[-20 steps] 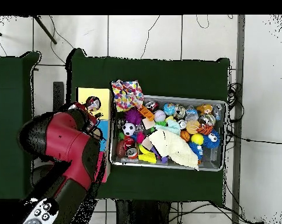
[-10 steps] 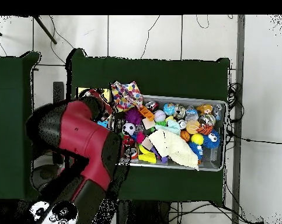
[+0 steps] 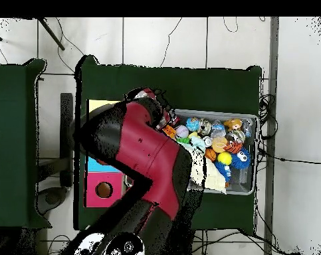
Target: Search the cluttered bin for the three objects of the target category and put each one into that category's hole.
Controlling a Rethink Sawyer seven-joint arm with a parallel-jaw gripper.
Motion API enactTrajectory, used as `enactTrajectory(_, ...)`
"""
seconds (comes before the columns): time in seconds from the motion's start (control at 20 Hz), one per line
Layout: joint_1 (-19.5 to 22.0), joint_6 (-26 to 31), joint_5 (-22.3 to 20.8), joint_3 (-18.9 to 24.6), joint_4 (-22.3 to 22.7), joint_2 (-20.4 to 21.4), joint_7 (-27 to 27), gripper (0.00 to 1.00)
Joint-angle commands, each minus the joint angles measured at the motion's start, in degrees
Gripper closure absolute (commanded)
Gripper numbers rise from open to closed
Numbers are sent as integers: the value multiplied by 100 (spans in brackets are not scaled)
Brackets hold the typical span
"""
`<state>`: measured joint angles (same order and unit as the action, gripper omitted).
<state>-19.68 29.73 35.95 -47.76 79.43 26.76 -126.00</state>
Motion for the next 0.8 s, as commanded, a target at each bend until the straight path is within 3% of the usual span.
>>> enactTrajectory(0.05, 266, -240, -470, 1202, 8, 77, -33, 0)
enactTrajectory(0.25, 296, 172, -359, 1470, 93, -8, -338, 0)
enactTrajectory(0.45, 556, 186, -499, 2143, 206, 156, 298, 0)
enactTrajectory(0.8, 1396, -805, -1125, 3651, 444, 607, 1550, 0)
